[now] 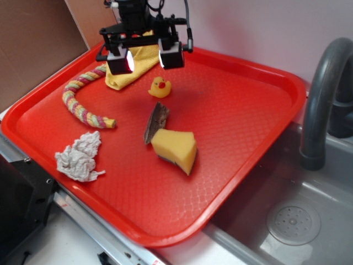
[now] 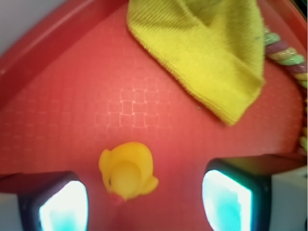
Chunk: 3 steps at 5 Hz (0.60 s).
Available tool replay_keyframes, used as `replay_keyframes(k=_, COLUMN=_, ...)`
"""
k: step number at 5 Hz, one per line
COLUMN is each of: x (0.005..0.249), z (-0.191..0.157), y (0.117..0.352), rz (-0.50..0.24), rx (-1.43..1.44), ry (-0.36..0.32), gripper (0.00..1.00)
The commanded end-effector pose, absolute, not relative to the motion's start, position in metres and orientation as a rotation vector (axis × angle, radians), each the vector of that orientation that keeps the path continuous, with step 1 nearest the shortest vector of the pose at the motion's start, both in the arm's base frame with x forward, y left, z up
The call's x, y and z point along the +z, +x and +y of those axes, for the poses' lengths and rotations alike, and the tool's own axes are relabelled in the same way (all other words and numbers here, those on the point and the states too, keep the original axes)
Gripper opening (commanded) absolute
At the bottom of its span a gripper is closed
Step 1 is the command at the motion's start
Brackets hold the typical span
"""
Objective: Grab the yellow duck.
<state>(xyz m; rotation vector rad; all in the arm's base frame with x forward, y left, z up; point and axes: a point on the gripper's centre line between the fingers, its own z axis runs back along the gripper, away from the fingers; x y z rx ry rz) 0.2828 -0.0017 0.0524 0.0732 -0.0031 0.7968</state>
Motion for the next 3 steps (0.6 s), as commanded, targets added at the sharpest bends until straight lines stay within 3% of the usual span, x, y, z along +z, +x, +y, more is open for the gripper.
replay_keyframes(k=1, x=0.024, z=-0.001, y=0.287, rz=0.033, rx=0.750, ry=0.075, gripper=1.00)
replay_keyframes(k=2, x=0.018, z=-0.005, y=0.287, rz=0.035, rx=0.729, ry=0.055, gripper=1.00)
replay_keyframes(k=3, x=0.014, z=-0.001, y=0.285, rz=0.026, rx=0.754, ry=0.041, gripper=0.00)
